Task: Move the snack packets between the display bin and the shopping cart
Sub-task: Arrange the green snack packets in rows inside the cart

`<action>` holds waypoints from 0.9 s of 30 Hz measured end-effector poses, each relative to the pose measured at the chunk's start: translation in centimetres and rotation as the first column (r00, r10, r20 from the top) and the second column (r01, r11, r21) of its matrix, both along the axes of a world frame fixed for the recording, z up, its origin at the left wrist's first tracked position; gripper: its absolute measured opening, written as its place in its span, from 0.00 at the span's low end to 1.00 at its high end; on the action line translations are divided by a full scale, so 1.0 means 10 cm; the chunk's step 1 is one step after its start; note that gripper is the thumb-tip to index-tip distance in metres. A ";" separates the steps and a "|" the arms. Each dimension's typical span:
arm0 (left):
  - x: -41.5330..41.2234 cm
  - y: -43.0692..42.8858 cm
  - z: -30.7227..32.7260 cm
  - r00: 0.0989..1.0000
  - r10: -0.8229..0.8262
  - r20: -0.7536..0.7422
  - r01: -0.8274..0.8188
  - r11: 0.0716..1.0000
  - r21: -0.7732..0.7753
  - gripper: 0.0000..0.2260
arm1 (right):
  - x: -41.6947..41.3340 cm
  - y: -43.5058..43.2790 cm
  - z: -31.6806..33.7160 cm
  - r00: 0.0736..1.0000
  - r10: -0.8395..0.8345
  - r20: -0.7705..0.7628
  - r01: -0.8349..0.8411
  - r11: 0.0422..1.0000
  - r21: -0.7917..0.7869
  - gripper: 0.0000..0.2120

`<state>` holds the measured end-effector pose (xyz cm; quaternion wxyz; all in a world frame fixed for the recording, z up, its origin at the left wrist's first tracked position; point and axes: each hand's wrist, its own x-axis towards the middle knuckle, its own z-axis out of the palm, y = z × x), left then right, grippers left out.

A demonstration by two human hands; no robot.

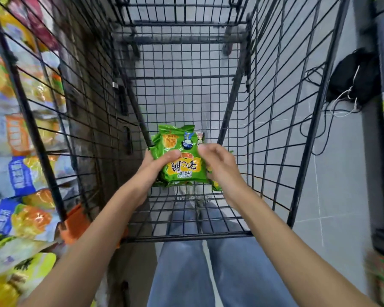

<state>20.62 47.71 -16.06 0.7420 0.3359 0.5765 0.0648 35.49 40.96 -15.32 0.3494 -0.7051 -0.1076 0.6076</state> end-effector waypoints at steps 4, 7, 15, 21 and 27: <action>0.00 0.00 0.02 0.999 -0.033 0.025 0.034 0.998 -0.049 0.47 | -0.04 0.05 0.07 0.997 -0.072 -0.031 0.072 0.997 -0.004 0.11; -0.04 0.01 -0.02 1.000 0.020 0.003 -0.020 1.000 -0.018 0.37 | 0.08 0.07 0.07 0.964 -0.118 -0.239 0.116 0.993 -0.023 0.13; -0.15 0.13 -0.17 0.973 0.159 -0.169 -0.141 0.983 0.115 0.23 | 0.43 0.05 -0.16 0.965 -0.232 -0.126 0.202 0.956 -0.213 0.12; -0.26 0.19 -0.22 0.962 0.151 -0.227 -0.136 0.988 0.080 0.27 | 0.41 -0.22 -0.55 0.814 0.518 0.262 -0.312 0.771 -0.555 0.18; -0.19 0.17 -0.16 0.982 0.106 -0.157 -0.102 0.994 0.033 0.29 | 0.34 -0.17 -0.51 0.510 0.743 0.432 -0.338 0.636 -0.694 0.28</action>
